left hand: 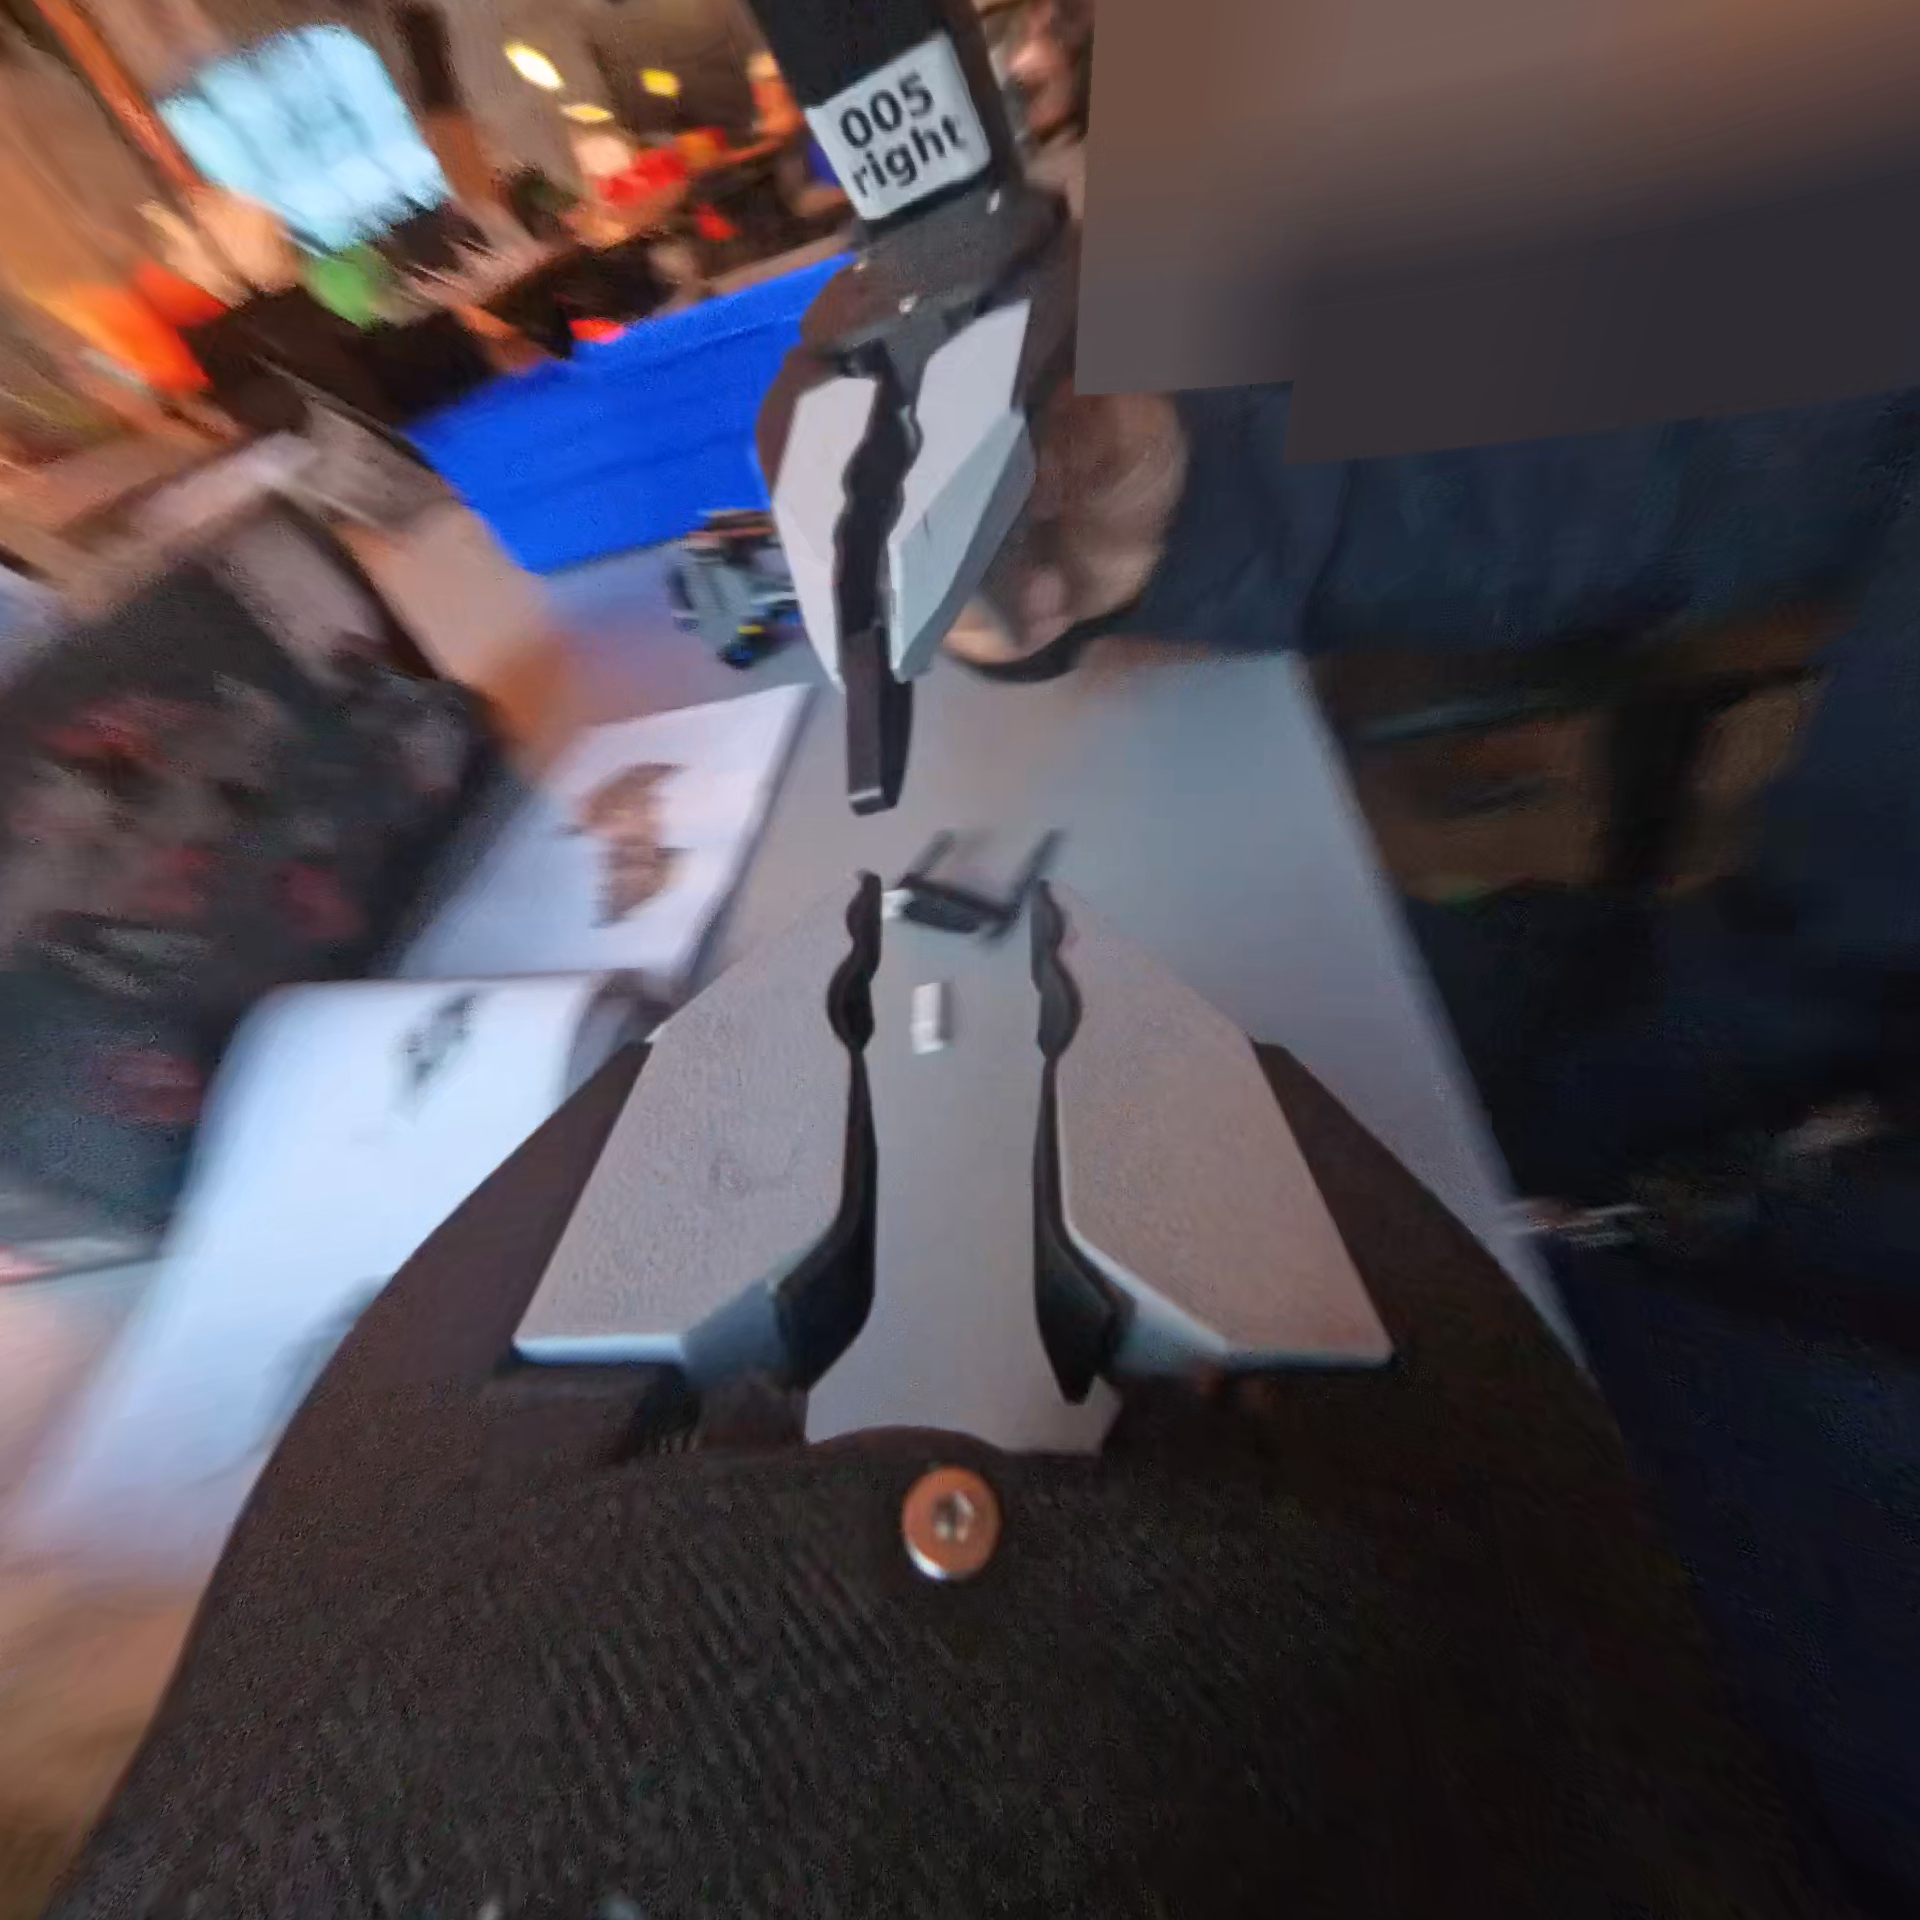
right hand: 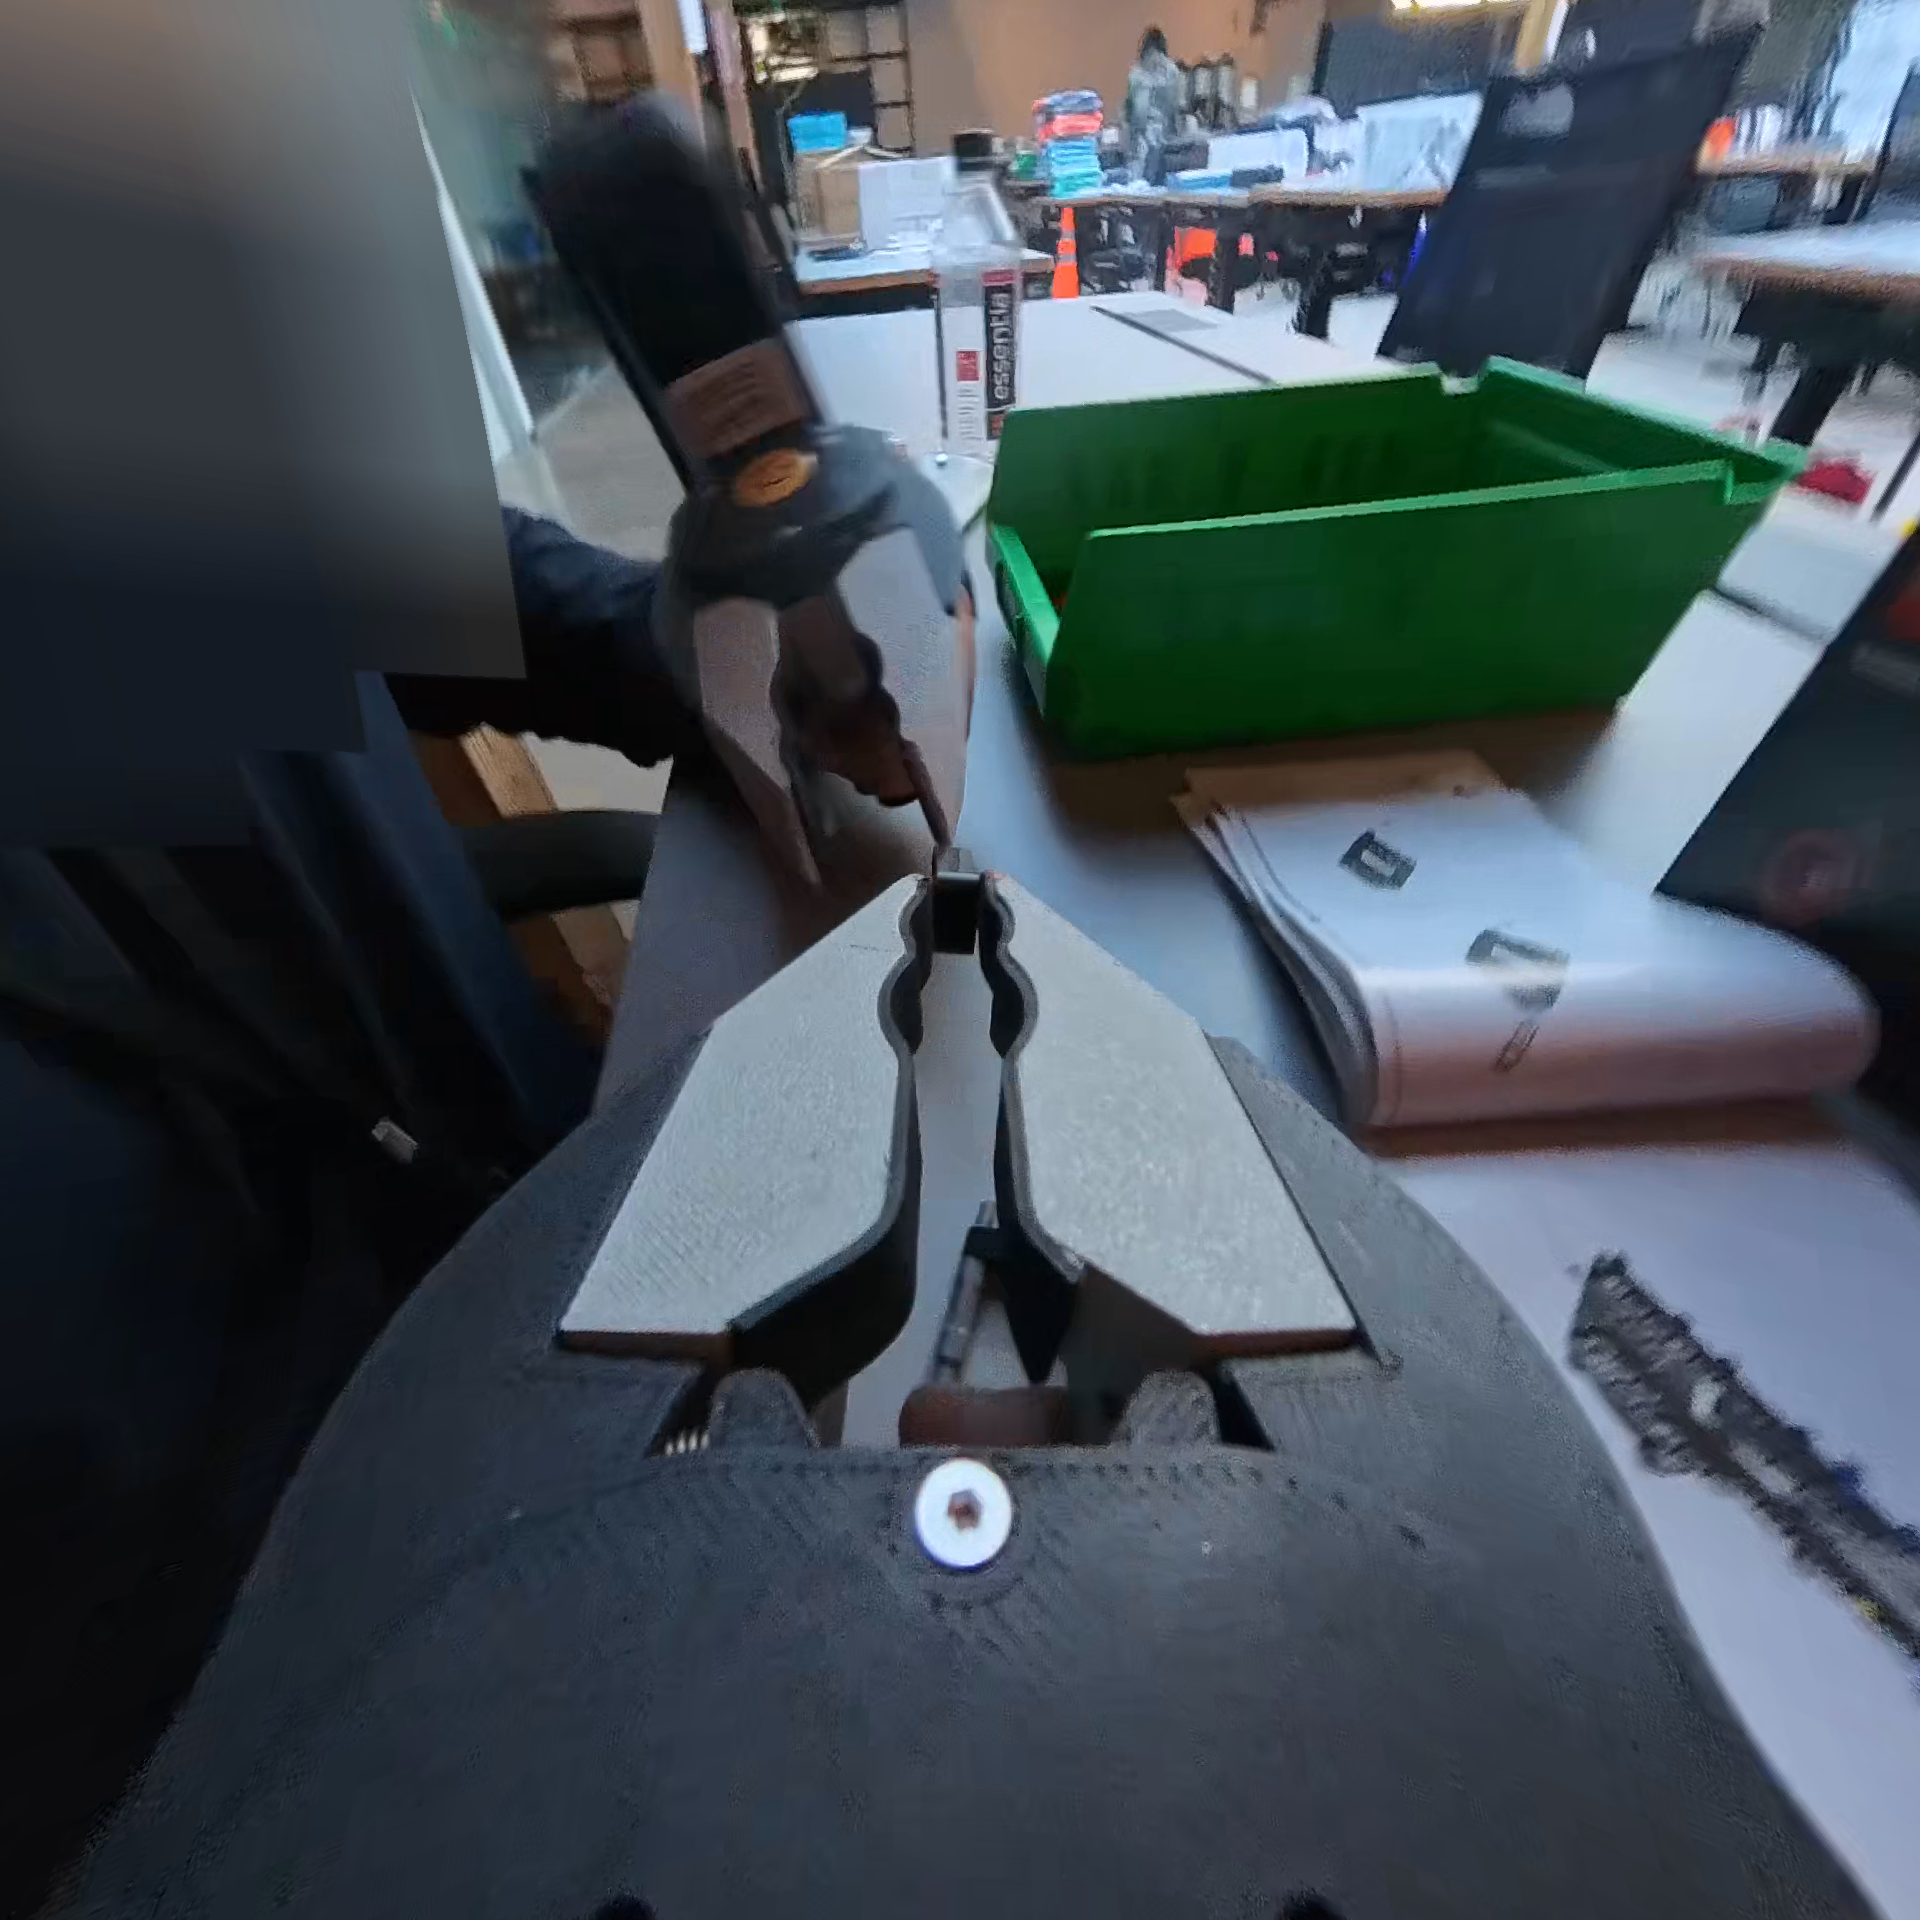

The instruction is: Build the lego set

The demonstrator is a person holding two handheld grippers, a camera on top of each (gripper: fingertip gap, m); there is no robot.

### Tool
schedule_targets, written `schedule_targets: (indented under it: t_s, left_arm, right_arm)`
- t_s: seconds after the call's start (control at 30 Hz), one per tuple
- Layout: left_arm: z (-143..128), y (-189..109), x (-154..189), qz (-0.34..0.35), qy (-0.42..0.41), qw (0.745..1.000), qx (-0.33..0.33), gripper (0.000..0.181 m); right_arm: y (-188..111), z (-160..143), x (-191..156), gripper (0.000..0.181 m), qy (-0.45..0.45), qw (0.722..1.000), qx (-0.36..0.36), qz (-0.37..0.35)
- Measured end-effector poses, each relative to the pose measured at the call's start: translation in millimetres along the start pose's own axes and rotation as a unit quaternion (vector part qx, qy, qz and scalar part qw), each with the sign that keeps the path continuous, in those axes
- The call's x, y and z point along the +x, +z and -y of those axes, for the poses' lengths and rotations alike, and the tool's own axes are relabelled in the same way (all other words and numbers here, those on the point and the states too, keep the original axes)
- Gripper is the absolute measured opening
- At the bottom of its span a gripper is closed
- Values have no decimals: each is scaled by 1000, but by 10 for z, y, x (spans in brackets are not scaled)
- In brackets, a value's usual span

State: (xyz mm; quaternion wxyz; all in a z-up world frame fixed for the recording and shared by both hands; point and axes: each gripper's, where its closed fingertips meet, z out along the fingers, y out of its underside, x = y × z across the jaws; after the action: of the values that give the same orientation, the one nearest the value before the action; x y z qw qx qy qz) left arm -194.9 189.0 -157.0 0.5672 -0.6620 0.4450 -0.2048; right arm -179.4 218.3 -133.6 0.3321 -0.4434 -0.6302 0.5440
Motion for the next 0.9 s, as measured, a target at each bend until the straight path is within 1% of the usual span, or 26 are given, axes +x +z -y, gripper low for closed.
schedule_targets:
  t_s: [0.03,0.07,0.13,0.2,0.27,0.4,0.5,0.57,0.63,0.73,0.9]
  left_arm:
    - [27,2,60,-52,-63,997,12,26]
    - [29,12,46,-78,-120,990,15,27]
    - [-10,37,3,-112,-207,972,11,38]
    - [13,19,-19,-141,-263,954,27,34]
    - [64,-13,51,-190,-296,935,41,27]
    - [56,39,160,-240,-322,916,21,28]
    - [65,76,248,-265,-319,910,15,16]
    - [53,85,279,-273,-323,906,12,13]
    - [29,86,271,-273,-333,903,11,11]
    - [44,63,285,-295,-357,886,19,13]
    - [10,94,275,-296,-376,878,7,12]
  right_arm:
    - [3,9,-34,5,-37,999,-2,4]
    - [12,7,-70,5,-71,997,-5,10]
    - [32,-17,-97,5,-115,993,-17,15]
    - [42,-50,-131,5,-131,990,-27,34]
    - [54,-67,-184,5,-139,988,-31,58]
    - [129,-92,-259,5,-163,981,-53,89]
    - [175,-97,-333,5,-175,976,-62,115]
    - [193,-115,-352,5,-180,974,-69,120]
    - [198,-155,-325,6,-192,972,-80,110]
    - [193,-193,-315,6,-213,967,-93,105]
    - [218,-189,-288,6,-236,962,-96,95]
